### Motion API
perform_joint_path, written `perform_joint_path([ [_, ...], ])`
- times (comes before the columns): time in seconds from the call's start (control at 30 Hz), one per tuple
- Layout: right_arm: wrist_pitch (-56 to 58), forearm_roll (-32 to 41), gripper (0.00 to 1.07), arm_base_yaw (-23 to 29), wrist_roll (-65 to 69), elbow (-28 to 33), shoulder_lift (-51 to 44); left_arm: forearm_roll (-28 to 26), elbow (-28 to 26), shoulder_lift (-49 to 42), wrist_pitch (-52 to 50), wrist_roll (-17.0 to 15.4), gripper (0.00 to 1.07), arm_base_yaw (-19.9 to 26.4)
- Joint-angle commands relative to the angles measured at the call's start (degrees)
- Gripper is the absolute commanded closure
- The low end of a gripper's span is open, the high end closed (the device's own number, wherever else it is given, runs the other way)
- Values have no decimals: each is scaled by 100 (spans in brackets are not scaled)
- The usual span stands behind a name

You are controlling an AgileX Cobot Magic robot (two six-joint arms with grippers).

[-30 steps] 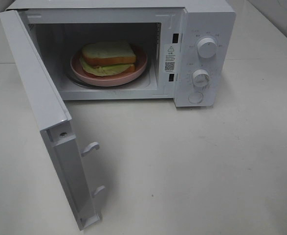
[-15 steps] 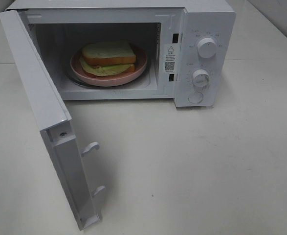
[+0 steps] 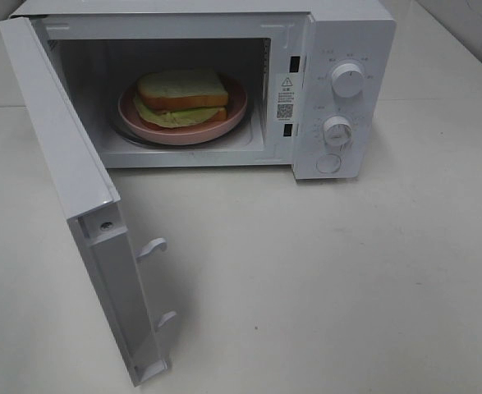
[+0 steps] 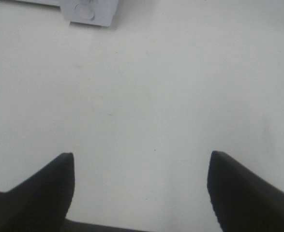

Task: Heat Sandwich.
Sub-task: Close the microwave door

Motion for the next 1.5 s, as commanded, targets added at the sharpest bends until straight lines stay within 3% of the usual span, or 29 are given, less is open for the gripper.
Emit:
perform_joint_path([
  [0.03,23,-40,33,-395,-178,23,-430,6,6,-97,-63,-11,9,6],
  [0.33,17,103,33,-968,-521,57,-1232,6,6,-97,-63,-11,9,6],
  [0.57,-126,298,33,-991,-516,808,-1719,6,6,-97,-63,-11,9,6],
  [0.77,-493,539,33,-991,-607,1066,-2045,6,6,-97,-63,-11,9,6],
  [1.13,-493,556,34,-1324,-665,1066,-2246,6,6,-97,-63,-11,9,6],
  [1.5,-493,556,34,-1324,-659,1066,-2246,6,6,-97,-63,-11,9,6],
])
